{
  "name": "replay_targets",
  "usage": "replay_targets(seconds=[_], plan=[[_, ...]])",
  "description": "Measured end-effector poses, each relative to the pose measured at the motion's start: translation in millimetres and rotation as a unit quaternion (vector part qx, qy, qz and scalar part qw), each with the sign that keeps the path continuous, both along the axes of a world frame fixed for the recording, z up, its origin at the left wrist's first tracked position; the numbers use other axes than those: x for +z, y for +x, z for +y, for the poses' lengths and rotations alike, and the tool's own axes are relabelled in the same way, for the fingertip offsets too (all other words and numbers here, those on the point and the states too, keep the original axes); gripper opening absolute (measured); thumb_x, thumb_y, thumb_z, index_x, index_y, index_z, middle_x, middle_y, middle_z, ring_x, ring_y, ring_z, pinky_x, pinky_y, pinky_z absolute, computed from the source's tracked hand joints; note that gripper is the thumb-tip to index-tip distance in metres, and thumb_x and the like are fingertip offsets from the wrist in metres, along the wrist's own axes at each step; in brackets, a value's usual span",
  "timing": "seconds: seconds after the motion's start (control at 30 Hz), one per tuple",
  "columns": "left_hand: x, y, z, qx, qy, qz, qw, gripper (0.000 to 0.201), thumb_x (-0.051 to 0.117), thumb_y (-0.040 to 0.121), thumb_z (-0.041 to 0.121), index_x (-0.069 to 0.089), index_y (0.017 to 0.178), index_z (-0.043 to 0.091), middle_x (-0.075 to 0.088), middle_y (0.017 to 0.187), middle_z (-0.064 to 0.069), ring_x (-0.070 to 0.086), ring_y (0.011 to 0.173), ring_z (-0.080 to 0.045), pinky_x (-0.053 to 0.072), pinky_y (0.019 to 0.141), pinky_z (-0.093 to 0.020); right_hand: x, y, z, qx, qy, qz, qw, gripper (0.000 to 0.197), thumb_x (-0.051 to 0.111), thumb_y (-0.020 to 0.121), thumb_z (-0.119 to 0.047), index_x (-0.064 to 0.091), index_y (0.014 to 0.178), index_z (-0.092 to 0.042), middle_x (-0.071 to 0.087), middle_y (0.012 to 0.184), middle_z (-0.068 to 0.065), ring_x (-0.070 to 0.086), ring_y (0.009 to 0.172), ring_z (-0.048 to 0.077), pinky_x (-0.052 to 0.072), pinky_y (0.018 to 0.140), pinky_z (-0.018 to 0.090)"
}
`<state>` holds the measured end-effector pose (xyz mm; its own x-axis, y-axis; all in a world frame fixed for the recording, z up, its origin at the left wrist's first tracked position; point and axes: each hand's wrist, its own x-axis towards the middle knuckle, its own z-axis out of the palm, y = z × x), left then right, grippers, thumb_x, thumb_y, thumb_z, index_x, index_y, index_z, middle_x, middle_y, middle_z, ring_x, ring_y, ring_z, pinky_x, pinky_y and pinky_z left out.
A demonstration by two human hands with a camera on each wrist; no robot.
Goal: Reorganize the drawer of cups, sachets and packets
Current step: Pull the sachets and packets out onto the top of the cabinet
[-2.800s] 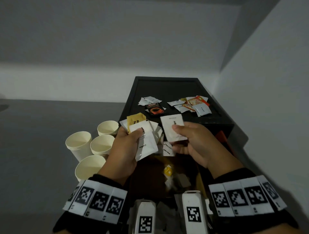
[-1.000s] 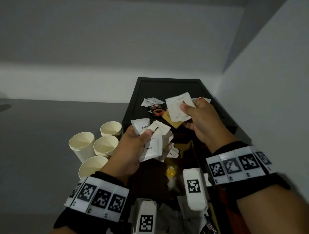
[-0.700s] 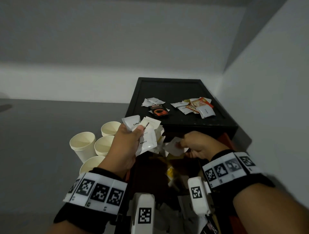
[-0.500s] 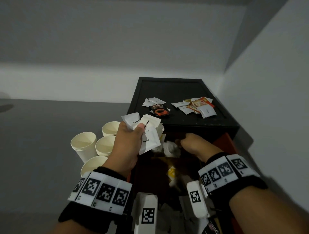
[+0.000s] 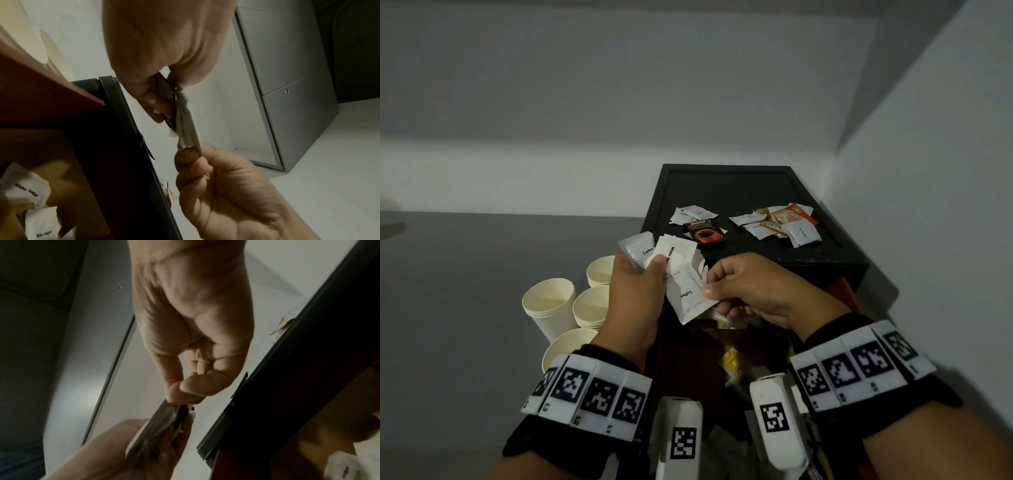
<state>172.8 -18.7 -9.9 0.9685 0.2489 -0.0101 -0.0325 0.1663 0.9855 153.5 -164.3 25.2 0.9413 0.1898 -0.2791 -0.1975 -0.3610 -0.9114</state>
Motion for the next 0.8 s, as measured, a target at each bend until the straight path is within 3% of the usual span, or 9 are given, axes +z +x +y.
replay_targets(seconds=[0.13, 0.27, 0.37, 0.53, 0.7, 0.8], plan=[[2, 5, 3, 0.028, -0.029, -0.015, 0.999, 0.018, 0.051, 0.092, 0.005, 0.052, 0.109, 0.012, 0.065, 0.103, -0.012, 0.066, 0.093, -0.028, 0.055, 0.078, -0.044, 6, 5, -6, -0.009, 0.007, -0.039, 0.999, 0.012, 0.061, 0.086, -0.001, 0.062, 0.081, -0.012, 0.06, 0.068, 0.001, 0.056, 0.054, 0.005, 0.046, 0.049, 0.015], [3, 11, 16, 0.058, -0.034, -0.003, 0.998, 0.017, 0.056, 0.089, 0.014, 0.052, 0.105, 0.012, 0.063, 0.105, -0.016, 0.065, 0.095, -0.034, 0.054, 0.082, -0.054, 15, 14, -11, -0.036, 0.014, -0.075, 0.996, 0.015, 0.059, 0.086, 0.002, 0.061, 0.083, -0.013, 0.061, 0.071, 0.001, 0.056, 0.055, 0.004, 0.046, 0.049, 0.013], [3, 15, 25, 0.069, -0.03, 0.001, 0.997, 0.024, 0.054, 0.091, 0.013, 0.052, 0.114, 0.005, 0.063, 0.107, -0.018, 0.065, 0.096, -0.035, 0.055, 0.079, -0.047, 22, 20, -13, -0.053, 0.0, -0.103, 0.993, 0.016, 0.058, 0.087, 0.0, 0.061, 0.082, -0.015, 0.062, 0.071, 0.0, 0.057, 0.057, 0.004, 0.046, 0.051, 0.013], [2, 17, 29, 0.07, -0.048, -0.003, 0.996, 0.024, 0.05, 0.094, 0.007, 0.05, 0.118, 0.006, 0.064, 0.109, -0.017, 0.066, 0.094, -0.031, 0.055, 0.071, -0.042, 30, 35, -12, -0.094, 0.001, -0.131, 0.987, 0.012, 0.059, 0.088, -0.001, 0.061, 0.086, -0.013, 0.061, 0.072, 0.004, 0.056, 0.057, 0.006, 0.046, 0.05, 0.014], [1, 20, 29, 0.057, -0.045, 0.001, 0.997, 0.028, 0.049, 0.095, 0.007, 0.048, 0.122, 0.007, 0.062, 0.107, -0.013, 0.064, 0.092, -0.026, 0.051, 0.049, -0.025, 31, 51, -7, -0.12, -0.008, -0.131, 0.984, 0.013, 0.056, 0.09, -0.002, 0.061, 0.087, -0.014, 0.064, 0.082, 0.006, 0.058, 0.059, 0.007, 0.048, 0.052, 0.014], [0, 21, 28, 0.052, -0.043, 0.001, 0.998, 0.03, 0.05, 0.095, 0.008, 0.047, 0.124, 0.009, 0.061, 0.112, -0.012, 0.062, 0.095, -0.025, 0.05, 0.051, -0.025, 28, 62, -2, -0.144, -0.005, -0.117, 0.983, 0.013, 0.055, 0.091, -0.002, 0.059, 0.086, -0.014, 0.063, 0.084, 0.006, 0.059, 0.059, 0.007, 0.049, 0.052, 0.014]])
